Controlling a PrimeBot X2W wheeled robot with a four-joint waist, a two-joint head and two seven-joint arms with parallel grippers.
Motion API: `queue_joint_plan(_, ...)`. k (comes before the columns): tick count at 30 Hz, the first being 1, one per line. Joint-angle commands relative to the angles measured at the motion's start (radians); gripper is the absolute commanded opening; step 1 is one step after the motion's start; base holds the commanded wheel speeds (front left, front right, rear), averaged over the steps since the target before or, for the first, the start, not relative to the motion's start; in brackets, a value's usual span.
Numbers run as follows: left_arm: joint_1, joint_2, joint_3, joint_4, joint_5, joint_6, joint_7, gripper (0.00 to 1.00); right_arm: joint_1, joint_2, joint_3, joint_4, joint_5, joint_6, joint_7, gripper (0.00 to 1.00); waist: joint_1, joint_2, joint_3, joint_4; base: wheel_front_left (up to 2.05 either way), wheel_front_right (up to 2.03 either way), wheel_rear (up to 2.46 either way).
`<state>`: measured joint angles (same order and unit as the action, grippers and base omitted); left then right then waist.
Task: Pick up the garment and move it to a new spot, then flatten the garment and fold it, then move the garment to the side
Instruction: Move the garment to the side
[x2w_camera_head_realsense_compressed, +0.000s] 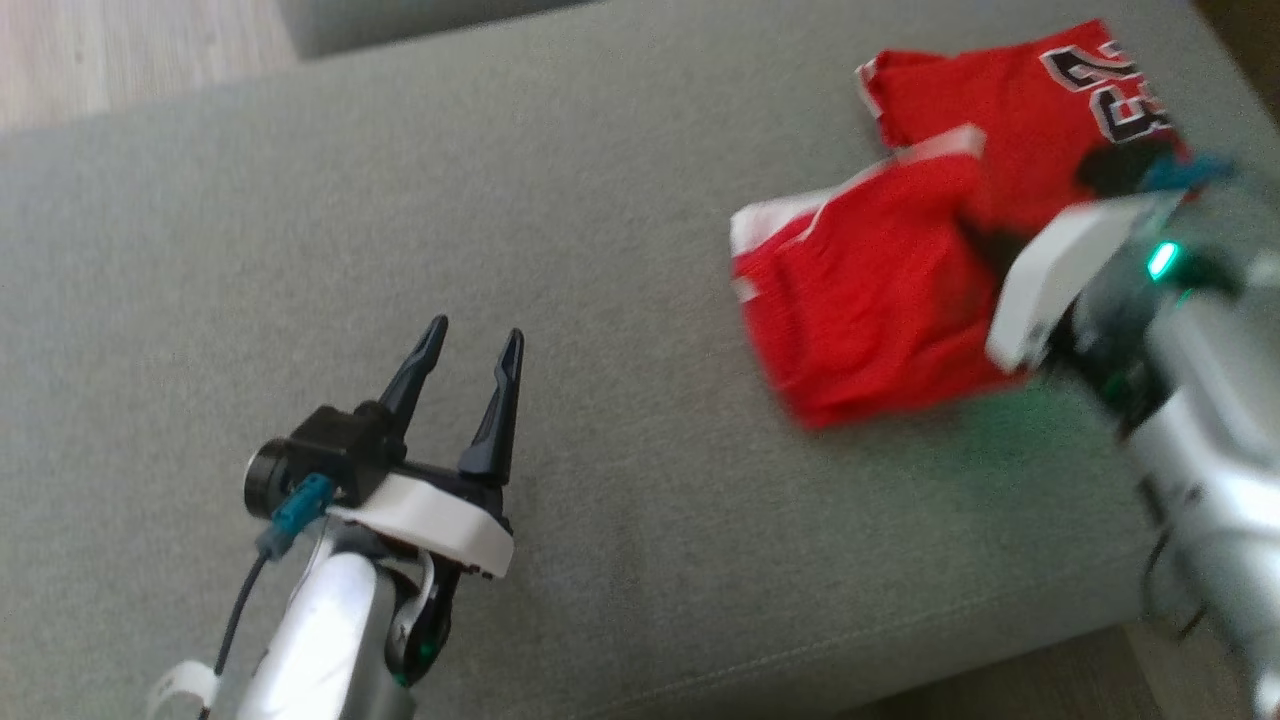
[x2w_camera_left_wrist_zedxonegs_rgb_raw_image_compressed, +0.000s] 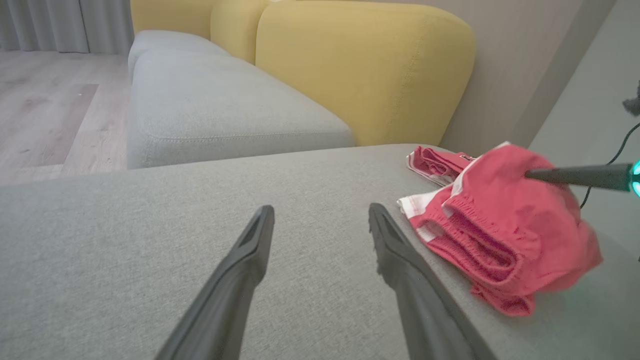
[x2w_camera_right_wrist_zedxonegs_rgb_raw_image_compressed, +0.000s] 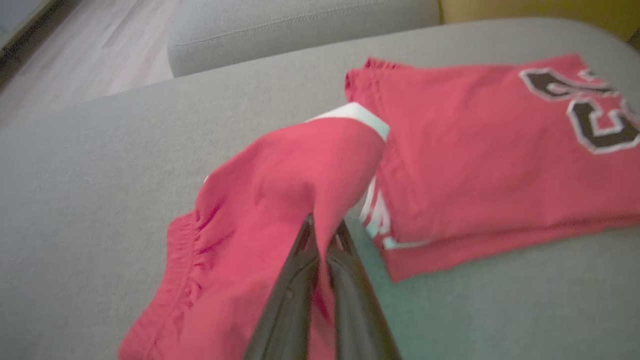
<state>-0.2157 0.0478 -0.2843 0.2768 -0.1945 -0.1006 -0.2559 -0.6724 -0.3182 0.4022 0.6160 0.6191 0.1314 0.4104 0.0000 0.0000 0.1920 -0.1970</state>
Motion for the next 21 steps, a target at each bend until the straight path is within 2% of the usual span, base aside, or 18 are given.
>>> queue_joint_plan(1,-0.050,0.011,0.028,-0.028,0.008,-0.003,-0.006,1.00,-0.070,-0.023,0.010,-0.044,0.005,-0.001,0.003,0.00,0.0000,0.0000,0.047,0.025,0.00,0.00,0.00)
queue_joint_plan(7,-0.088,0.032,0.027,-0.023,0.023,-0.008,-0.006,1.00,-0.224,-0.110,0.052,-0.017,0.043,-0.001,0.024,0.00,0.0000,0.0000,0.155,0.048,0.00,0.00,0.00)
queue_joint_plan(15,-0.136,0.052,0.019,-0.026,0.037,-0.012,-0.006,1.00,-0.370,-0.253,0.051,0.084,0.052,-0.001,0.009,0.00,0.0000,0.0000,0.249,0.064,0.00,0.00,0.00)
queue_joint_plan(21,-0.148,0.054,0.018,-0.022,0.038,-0.012,-0.006,1.00,-0.408,-0.302,0.077,0.157,0.008,-0.001,-0.003,0.00,0.0000,0.0000,0.275,0.069,0.00,0.00,0.00)
